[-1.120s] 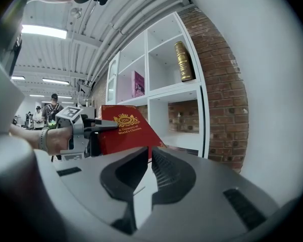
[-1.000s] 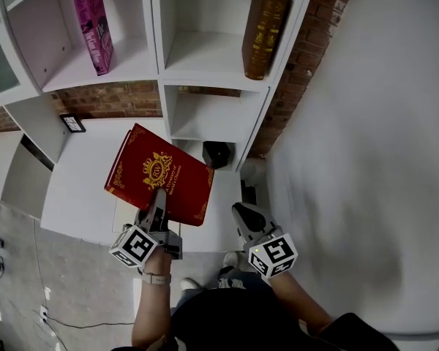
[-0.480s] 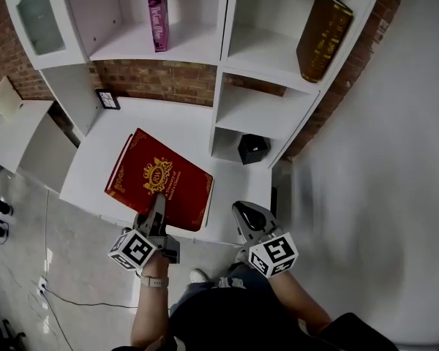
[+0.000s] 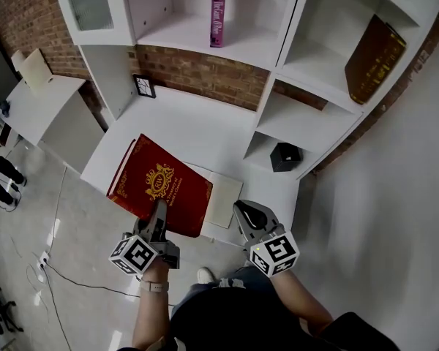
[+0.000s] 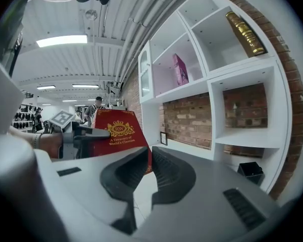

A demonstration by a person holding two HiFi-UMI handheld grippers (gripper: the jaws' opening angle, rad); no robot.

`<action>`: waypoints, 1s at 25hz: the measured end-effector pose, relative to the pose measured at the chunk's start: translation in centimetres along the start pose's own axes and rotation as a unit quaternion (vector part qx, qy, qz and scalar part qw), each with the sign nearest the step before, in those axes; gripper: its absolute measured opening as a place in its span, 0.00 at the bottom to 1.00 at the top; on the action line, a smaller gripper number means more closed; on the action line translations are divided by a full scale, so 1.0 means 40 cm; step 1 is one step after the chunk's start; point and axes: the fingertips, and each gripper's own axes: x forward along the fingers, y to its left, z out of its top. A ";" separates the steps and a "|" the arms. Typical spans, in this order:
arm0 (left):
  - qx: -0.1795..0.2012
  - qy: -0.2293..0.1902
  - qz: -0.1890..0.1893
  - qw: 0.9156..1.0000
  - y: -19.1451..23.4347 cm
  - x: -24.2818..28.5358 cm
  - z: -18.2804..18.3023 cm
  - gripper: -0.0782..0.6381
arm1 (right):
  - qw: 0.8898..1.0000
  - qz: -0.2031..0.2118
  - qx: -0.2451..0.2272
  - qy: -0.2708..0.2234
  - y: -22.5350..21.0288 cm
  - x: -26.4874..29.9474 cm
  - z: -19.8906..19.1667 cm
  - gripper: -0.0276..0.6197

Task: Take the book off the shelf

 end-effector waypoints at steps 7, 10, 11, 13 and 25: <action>0.004 -0.020 0.032 0.999 0.071 -0.056 0.057 0.30 | 0.999 0.039 -0.011 0.013 0.054 0.083 -0.005 0.09; 0.004 -0.025 0.039 0.999 0.088 -0.071 0.070 0.30 | 0.998 0.054 -0.018 0.015 0.075 0.112 0.000 0.09; 0.005 -0.026 0.041 0.999 0.093 -0.077 0.074 0.30 | 0.998 0.059 -0.021 0.016 0.082 0.121 0.002 0.09; 0.004 -0.030 0.045 0.999 0.102 -0.086 0.082 0.30 | 0.997 0.067 -0.026 0.017 0.095 0.137 0.006 0.09; 0.009 -0.047 0.051 0.998 0.124 -0.136 0.127 0.30 | 0.995 0.091 -0.043 0.009 0.158 0.175 0.031 0.09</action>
